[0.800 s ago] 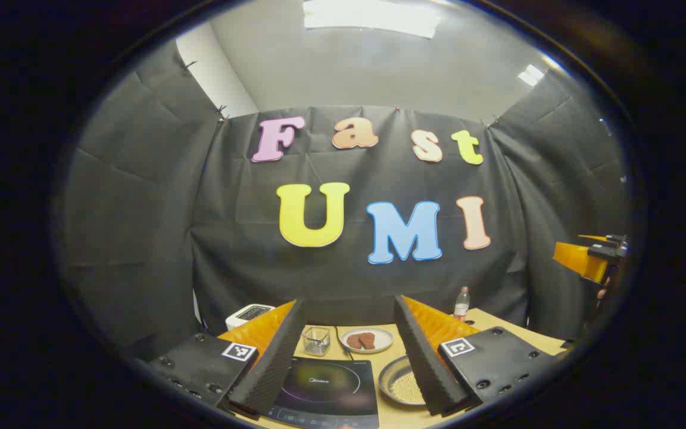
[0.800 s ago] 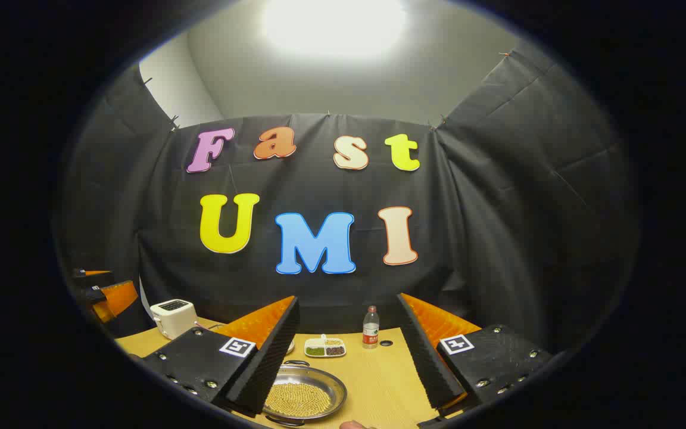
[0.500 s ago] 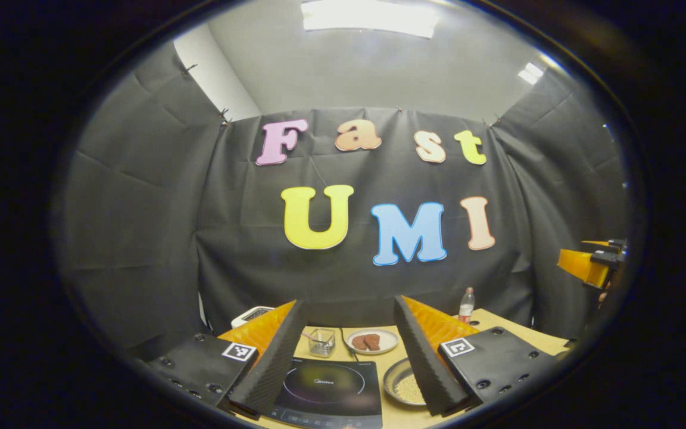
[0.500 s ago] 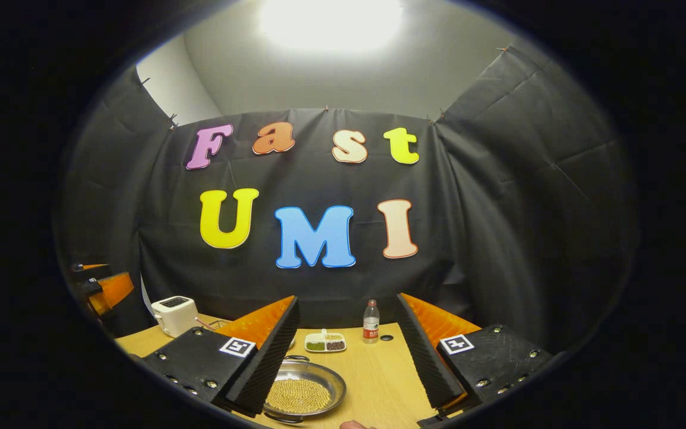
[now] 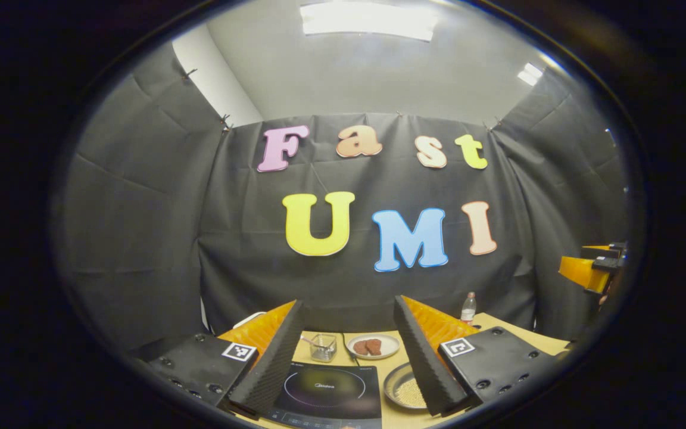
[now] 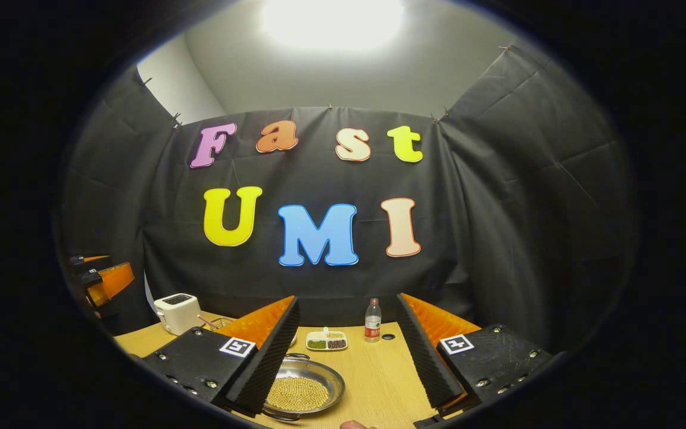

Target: First push the handle of the pot to place it horizontally, then grasp the pot with both hands and set it on the induction cooktop.

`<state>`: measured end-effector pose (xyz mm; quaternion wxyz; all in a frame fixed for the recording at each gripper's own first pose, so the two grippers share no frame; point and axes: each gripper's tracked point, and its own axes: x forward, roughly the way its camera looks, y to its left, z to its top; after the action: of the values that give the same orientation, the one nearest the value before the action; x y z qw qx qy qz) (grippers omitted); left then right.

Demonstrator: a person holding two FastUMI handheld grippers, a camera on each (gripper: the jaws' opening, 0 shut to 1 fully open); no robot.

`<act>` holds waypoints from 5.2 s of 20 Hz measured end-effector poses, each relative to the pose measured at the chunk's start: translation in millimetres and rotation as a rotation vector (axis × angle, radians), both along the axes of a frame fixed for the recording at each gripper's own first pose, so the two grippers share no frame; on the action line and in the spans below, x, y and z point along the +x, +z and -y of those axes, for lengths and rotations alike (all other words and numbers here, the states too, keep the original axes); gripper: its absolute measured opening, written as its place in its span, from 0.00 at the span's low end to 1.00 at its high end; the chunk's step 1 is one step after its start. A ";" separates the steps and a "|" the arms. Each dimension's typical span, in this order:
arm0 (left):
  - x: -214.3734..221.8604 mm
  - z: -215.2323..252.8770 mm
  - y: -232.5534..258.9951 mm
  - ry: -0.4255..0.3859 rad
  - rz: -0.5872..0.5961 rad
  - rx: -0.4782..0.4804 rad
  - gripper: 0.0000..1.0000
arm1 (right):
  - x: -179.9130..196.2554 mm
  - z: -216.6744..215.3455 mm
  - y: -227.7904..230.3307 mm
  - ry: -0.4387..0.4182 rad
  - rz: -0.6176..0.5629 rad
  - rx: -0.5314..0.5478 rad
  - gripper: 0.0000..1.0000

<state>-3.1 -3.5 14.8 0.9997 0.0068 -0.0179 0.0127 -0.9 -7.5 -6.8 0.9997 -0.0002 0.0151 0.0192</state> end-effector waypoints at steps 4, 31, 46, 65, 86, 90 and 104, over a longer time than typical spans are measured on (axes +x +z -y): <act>-0.5 2.1 2.6 0.002 0.002 0.007 0.97 | 2.3 -0.4 2.2 0.015 -0.001 0.006 0.97; -9.3 14.8 8.2 0.051 0.014 0.000 0.96 | 15.2 20.5 -22.8 0.022 -0.041 0.036 0.01; -26.4 1.2 1.5 0.149 -0.012 0.050 0.97 | 10.2 -60.9 -72.3 0.323 -0.149 0.002 0.01; -3.1 -99.7 -29.6 0.241 -0.040 0.018 0.97 | -7.2 -185.8 -209.0 0.597 -0.519 -0.105 0.02; 41.9 -140.3 -69.1 0.230 -0.082 -0.015 1.00 | -54.1 -222.8 -340.1 0.694 -0.932 -0.153 0.02; 54.9 -136.1 -74.6 0.197 -0.085 -0.018 1.00 | -56.5 -208.6 -351.7 0.646 -0.983 -0.153 0.02; 111.1 -93.5 -78.2 0.007 -0.081 -0.044 0.96 | -52.0 -172.0 -355.4 0.460 -1.011 -0.139 0.01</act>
<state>108.0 90.0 -63.3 0.9995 -0.0147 0.0228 0.0164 -52.9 164.5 -362.1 0.8357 -0.0601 0.4934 0.2336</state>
